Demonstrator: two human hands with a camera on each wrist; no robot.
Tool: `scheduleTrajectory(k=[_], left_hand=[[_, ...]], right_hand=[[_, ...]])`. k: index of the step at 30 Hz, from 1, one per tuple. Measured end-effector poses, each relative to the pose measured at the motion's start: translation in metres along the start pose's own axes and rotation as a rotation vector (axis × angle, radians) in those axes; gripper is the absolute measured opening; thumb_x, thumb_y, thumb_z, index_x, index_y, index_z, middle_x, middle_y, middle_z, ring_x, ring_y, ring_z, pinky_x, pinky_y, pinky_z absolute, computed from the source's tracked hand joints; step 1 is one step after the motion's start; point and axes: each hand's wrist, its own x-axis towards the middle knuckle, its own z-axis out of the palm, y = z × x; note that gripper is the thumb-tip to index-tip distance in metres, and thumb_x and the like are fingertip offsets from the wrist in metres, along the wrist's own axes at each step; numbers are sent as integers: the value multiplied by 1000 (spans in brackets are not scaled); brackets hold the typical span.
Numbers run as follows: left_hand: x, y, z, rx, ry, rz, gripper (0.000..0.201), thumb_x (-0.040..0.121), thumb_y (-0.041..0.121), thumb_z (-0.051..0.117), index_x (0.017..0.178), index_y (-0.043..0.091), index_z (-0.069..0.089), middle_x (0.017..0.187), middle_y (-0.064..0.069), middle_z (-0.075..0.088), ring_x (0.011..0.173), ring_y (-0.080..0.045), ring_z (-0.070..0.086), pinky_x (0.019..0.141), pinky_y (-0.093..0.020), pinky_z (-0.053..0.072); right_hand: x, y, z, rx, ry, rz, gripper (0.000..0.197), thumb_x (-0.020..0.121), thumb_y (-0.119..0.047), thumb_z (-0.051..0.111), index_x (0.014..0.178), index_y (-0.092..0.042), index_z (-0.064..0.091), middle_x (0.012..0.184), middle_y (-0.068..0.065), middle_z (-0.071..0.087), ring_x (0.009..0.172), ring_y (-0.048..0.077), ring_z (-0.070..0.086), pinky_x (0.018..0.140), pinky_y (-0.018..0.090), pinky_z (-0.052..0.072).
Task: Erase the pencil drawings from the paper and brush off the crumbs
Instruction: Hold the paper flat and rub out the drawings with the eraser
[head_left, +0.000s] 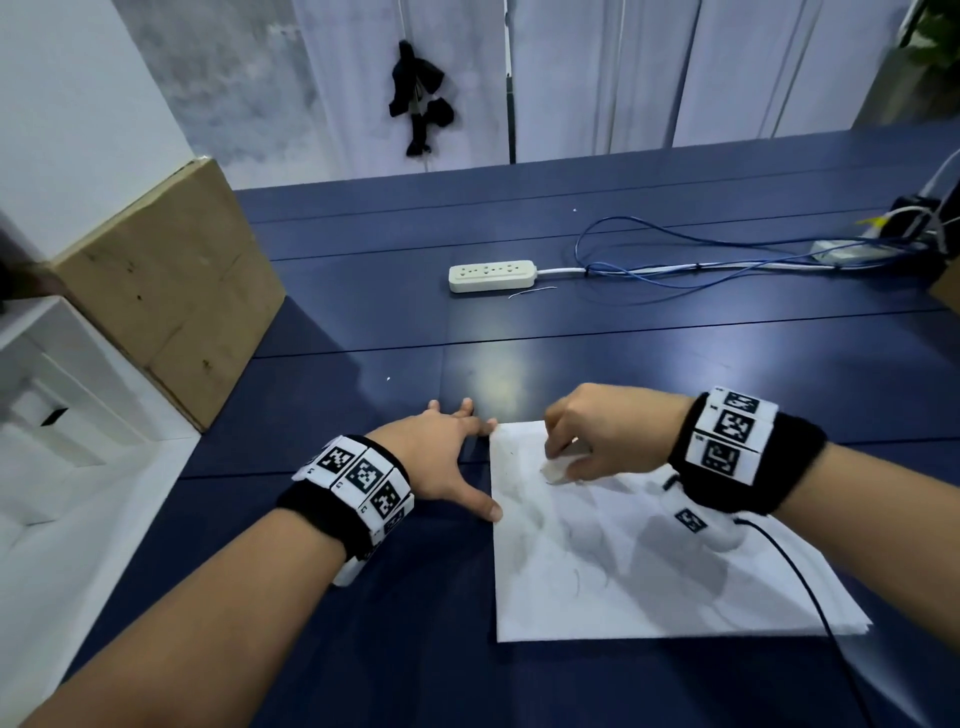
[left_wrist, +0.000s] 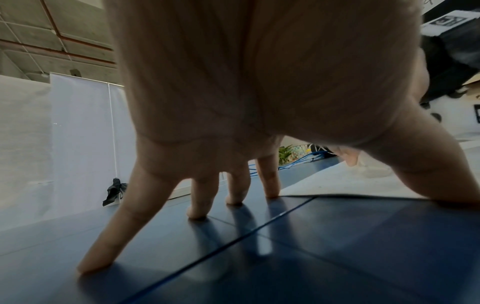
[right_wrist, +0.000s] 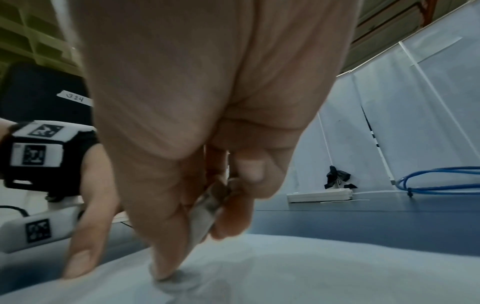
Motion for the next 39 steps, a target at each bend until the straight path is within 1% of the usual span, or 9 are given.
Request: scheduleTrajectory(k=[5,8,12,15,20,26,33,37,39], left_hand=[[3,2,-3,68,-12,9,122,57,76,77,155,38,16,165,1,2,151,-35,4,119,-53,22],[5,5,-2,83,72,80,119,60,75,74,156,30,18,165,2,7,152,-25,7,117,-52,27],[4,15,0,197,180,189,96,64,75,69,145,29,44,151,12,36,137,-14,36,104,-45,38],[7,14,-1,215,188,196,95,59,79,69,138,30,51,140,16,45,124,-13,47,97,-41,41],[8,7,2,130,224,177,101,52,83,69,137,33,50,137,22,47,125,-8,46,99,-42,44],[13,-2,10,8,223,159,109,43,89,64,137,35,49,133,25,47,124,-5,48,97,-42,49],[14,1,6,22,206,161,103,43,88,66,129,32,56,122,25,48,115,-6,52,93,-41,50],[12,3,4,35,195,160,105,47,83,71,136,30,53,125,23,48,118,-7,51,92,-41,51],[13,4,4,36,189,162,104,48,82,72,136,30,53,126,23,48,119,-6,51,93,-41,51]], right_hand=[[-1,-3,4,-69,-5,50,26,84,-37,61,91,-14,71,95,4,62,86,25,57,66,40,51],[-2,-3,3,-39,-21,71,27,87,-39,60,94,-15,71,98,2,62,88,23,57,68,39,50],[-3,-4,3,0,-20,56,20,82,-33,66,94,-19,73,96,0,62,87,21,56,71,39,50],[5,0,-5,63,-25,118,21,78,-33,69,93,-21,74,92,-1,68,85,22,60,73,37,52],[24,19,-12,37,50,243,23,76,-38,66,91,-22,73,90,2,68,87,27,63,72,42,55],[-5,-9,-5,45,-113,-17,24,80,-31,71,99,-17,74,97,-1,67,85,21,59,74,34,48],[24,16,-12,33,40,216,25,77,-38,65,92,-21,73,90,2,68,86,28,62,72,42,54],[-2,-2,1,92,-44,28,24,75,-30,71,96,-18,75,94,-1,67,80,18,57,74,33,50],[-4,-5,-1,110,-108,22,26,75,-32,72,98,-21,75,94,-3,68,80,16,58,75,31,50]])
